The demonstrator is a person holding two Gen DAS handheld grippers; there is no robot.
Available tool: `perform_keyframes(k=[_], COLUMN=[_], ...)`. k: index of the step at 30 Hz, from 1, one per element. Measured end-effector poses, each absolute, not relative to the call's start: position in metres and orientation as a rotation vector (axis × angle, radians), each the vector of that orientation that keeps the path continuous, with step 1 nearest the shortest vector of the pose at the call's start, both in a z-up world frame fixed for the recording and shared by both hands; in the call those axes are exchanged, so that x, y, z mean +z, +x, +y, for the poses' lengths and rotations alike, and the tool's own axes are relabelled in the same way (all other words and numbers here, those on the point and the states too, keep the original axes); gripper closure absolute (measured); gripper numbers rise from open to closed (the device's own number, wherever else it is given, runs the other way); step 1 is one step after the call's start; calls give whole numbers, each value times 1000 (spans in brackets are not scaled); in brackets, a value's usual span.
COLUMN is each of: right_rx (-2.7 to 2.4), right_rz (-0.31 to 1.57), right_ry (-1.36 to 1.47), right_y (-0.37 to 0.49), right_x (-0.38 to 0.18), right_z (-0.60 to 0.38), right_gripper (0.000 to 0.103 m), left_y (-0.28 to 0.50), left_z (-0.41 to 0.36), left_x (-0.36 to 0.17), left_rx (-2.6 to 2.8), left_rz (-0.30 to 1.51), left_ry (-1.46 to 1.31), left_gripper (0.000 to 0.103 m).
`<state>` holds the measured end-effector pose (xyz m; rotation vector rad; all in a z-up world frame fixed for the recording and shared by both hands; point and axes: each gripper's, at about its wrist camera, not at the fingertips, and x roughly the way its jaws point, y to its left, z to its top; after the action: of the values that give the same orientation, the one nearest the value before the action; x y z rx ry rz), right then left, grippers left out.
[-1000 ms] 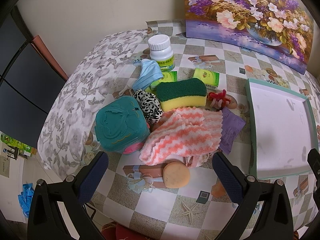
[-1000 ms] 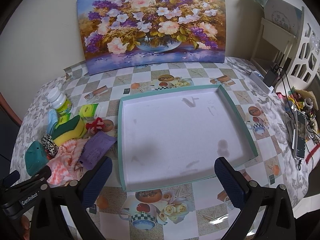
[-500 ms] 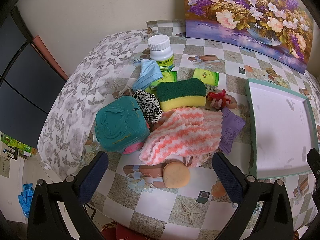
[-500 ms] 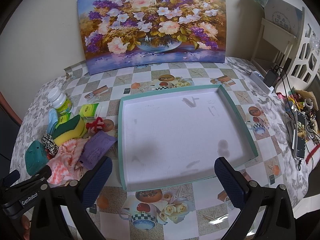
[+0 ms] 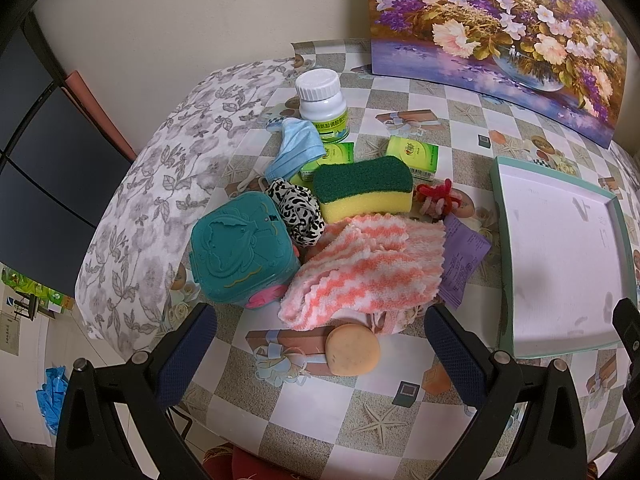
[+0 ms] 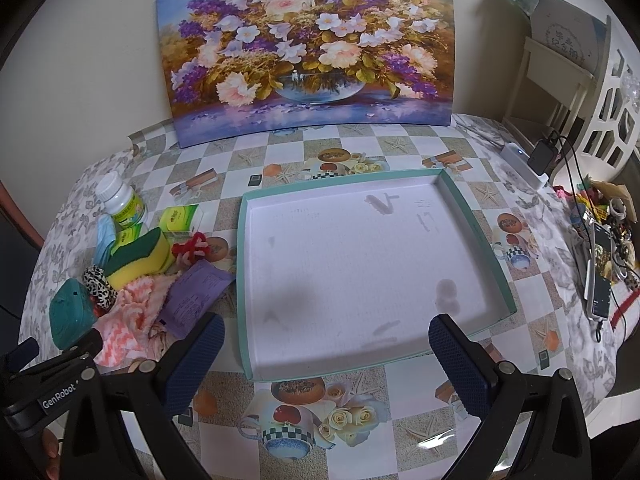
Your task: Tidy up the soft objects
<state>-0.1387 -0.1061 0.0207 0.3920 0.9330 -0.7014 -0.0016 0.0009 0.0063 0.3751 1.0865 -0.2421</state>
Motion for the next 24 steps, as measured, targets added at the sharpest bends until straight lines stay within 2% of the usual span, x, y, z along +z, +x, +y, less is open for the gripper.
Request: perform_keyframes(k=[14,24], right_rx=[-679,-478], right_rz=[945,1025], right_ry=[384,457], right_y=[-137,-106], right_x=[19,-11], right_z=[-104,-90], right_gripper=[0,0], left_y=[0,17], left_z=[3,16], left_x=[4,-25], left_rx=[-247,-193], left_rz=[1105,1239], left_ry=[362,311], left_gripper=[0,0])
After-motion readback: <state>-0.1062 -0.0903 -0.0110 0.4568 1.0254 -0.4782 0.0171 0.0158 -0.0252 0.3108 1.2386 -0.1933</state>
